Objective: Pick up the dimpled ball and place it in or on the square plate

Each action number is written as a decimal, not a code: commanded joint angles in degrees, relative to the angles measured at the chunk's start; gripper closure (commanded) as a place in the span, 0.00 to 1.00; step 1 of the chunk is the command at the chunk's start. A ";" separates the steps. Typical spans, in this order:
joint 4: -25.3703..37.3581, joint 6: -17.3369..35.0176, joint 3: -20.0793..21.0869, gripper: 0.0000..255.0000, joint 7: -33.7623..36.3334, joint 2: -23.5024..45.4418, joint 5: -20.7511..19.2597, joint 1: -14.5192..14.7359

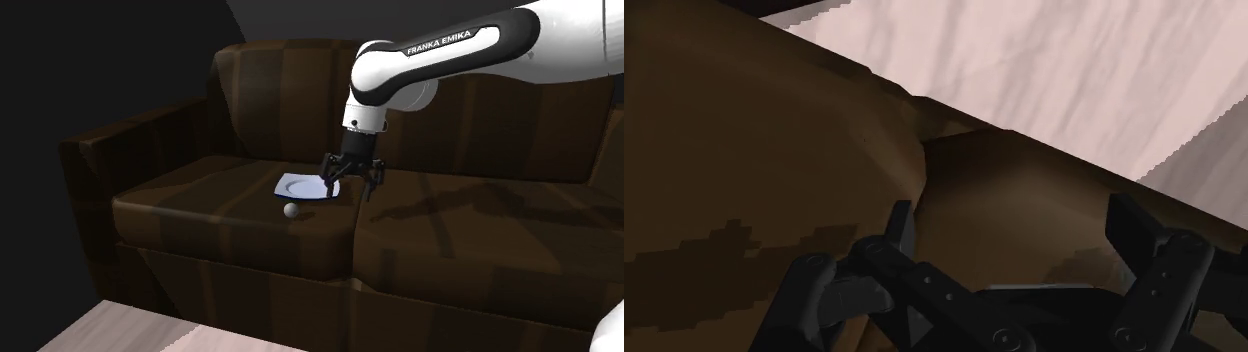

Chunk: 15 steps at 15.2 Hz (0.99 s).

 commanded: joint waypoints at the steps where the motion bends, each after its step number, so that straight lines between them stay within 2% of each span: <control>1: 3.38 1.34 1.05 0.00 2.08 3.81 -0.30 0.30; 10: 22.14 4.94 4.03 0.00 11.37 22.59 -4.87 3.12; 15: 20.17 7.75 4.11 0.00 11.46 23.40 -5.04 3.54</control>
